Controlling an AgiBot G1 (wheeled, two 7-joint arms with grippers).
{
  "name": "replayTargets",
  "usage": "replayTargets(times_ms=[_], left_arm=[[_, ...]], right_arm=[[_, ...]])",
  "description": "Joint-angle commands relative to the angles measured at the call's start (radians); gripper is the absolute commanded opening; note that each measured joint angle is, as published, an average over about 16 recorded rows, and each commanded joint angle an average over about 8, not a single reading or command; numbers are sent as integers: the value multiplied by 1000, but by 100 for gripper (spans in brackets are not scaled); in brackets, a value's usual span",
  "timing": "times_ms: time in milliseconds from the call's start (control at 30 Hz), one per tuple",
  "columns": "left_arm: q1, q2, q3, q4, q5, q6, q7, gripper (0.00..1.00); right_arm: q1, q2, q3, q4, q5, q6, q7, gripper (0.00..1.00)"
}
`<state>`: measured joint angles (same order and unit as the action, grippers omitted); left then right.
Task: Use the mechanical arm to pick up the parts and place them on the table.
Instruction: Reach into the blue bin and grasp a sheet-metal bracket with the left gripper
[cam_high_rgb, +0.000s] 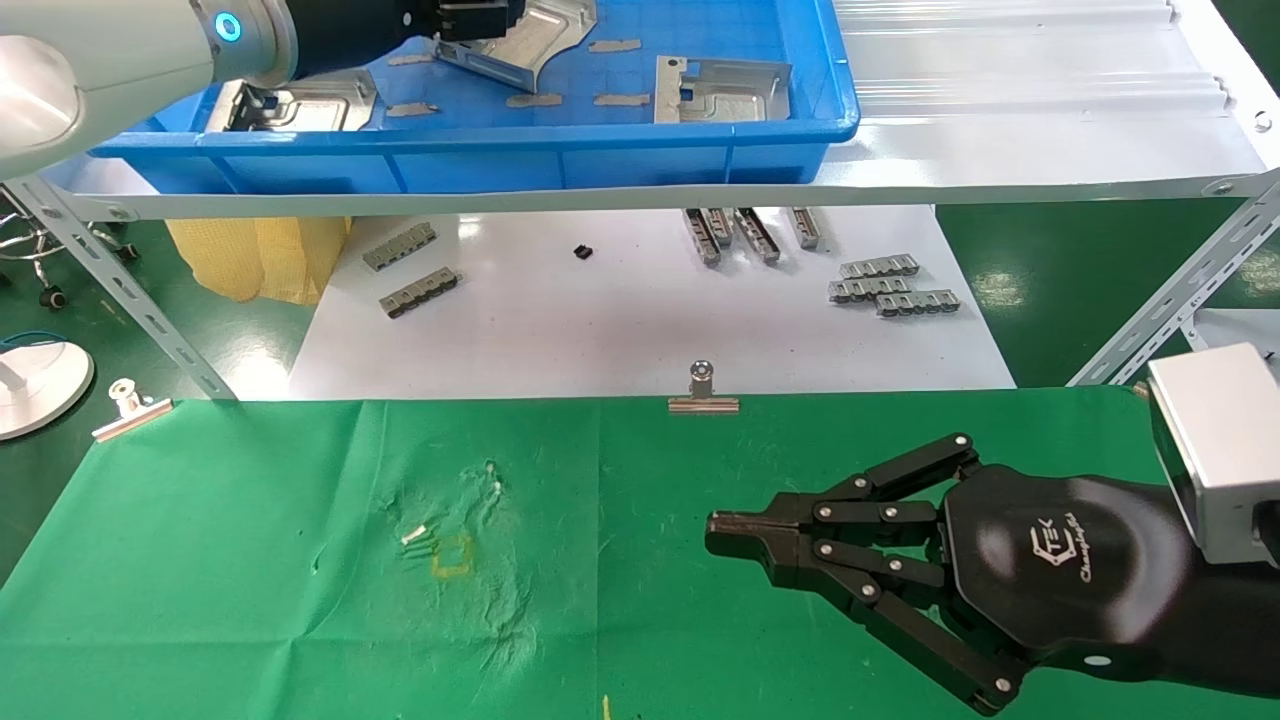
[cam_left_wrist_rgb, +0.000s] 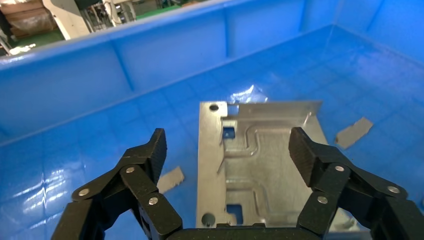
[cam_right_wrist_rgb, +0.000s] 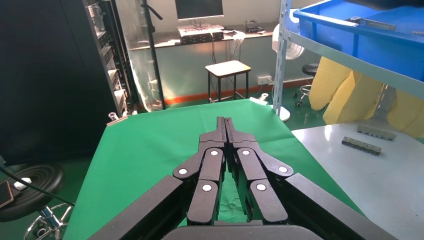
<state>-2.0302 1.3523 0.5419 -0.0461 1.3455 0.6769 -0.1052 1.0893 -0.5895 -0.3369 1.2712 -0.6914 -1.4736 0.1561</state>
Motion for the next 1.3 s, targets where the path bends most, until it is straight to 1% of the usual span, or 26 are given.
replayTargets(times_ms=[33, 167, 200, 233, 433, 467, 500, 833, 1067, 1167, 1300], left_arm=[[-1, 0, 7, 1, 8, -1, -12, 0], [-4, -1, 22, -1, 25, 0, -31, 0], [-5, -1, 26, -1, 29, 0, -35, 0], [-6, -1, 29, -2, 32, -1, -40, 0], [-5, -2, 44, -9, 47, -7, -57, 0], [-5, -2, 47, -10, 49, -9, -59, 0], [-5, -2, 49, -12, 51, -10, -60, 0], [-3, -4, 65, -22, 61, -18, -63, 0], [-13, -14, 57, -43, 41, 1, -42, 0], [-28, -31, 44, -60, 20, 50, -16, 0], [-42, -76, 22, -91, -19, 192, 41, 0]], right_arm=[[0, 0, 0, 0, 0, 0, 0, 0], [0, 0, 0, 0, 0, 0, 0, 1], [0, 0, 0, 0, 0, 0, 0, 4], [0, 0, 0, 0, 0, 0, 0, 12], [0, 0, 0, 0, 0, 0, 0, 87], [0, 0, 0, 0, 0, 0, 0, 96], [0, 0, 0, 0, 0, 0, 0, 100], [0, 0, -1, 0, 0, 0, 0, 100], [0, 0, -1, 0, 0, 0, 0, 100], [0, 0, -1, 0, 0, 0, 0, 100], [0, 0, -1, 0, 1, 0, 0, 100]])
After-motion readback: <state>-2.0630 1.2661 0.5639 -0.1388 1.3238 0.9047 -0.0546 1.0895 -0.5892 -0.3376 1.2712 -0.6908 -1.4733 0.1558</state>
